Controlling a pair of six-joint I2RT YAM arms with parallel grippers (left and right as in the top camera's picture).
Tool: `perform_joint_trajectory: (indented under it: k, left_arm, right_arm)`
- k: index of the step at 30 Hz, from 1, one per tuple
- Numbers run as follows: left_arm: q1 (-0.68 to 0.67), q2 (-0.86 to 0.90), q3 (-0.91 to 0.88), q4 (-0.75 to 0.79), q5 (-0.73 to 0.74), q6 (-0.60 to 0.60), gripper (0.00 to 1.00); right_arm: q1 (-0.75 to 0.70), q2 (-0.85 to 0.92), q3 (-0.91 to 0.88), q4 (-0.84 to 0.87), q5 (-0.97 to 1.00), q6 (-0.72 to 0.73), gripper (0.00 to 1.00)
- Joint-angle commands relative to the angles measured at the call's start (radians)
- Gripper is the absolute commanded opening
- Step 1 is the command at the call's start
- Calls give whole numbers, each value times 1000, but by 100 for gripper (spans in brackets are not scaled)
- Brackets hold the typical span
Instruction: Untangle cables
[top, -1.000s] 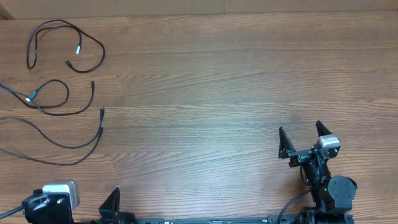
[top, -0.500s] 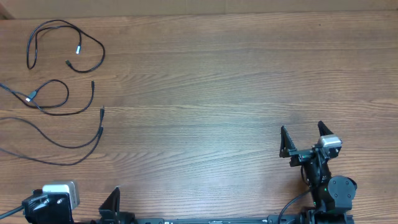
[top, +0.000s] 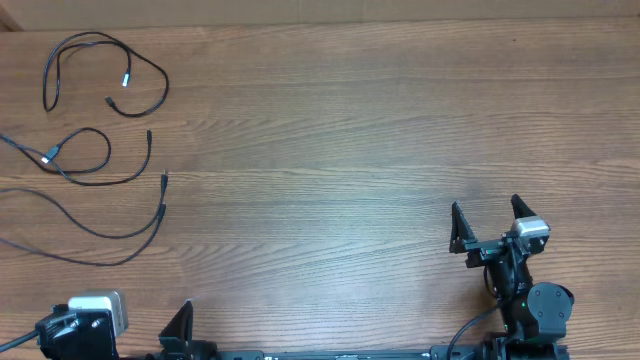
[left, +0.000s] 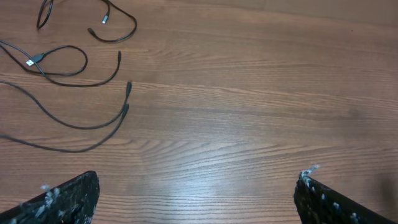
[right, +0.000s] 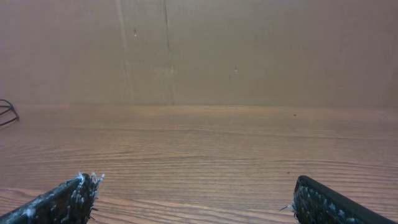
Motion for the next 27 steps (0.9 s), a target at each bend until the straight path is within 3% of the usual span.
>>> perform_joint_trajectory:
  k: [1, 20, 23, 27]
  left_arm:
    - [-5, -7, 4, 2, -6, -6, 100]
    - [-6, -7, -3, -2, 7, -15, 100]
    - [-7, -8, -29, 46, 51, -42, 100]
    - [-10, -14, -83, 141, 62, 15, 100]
  right_arm:
    - [5, -12, -10, 5, 10, -1, 100]
    - [5, -12, -10, 5, 10, -1, 100]
    - [5, -12, -10, 5, 10, -1, 100]
    - [5, -12, -10, 5, 10, -1, 100]
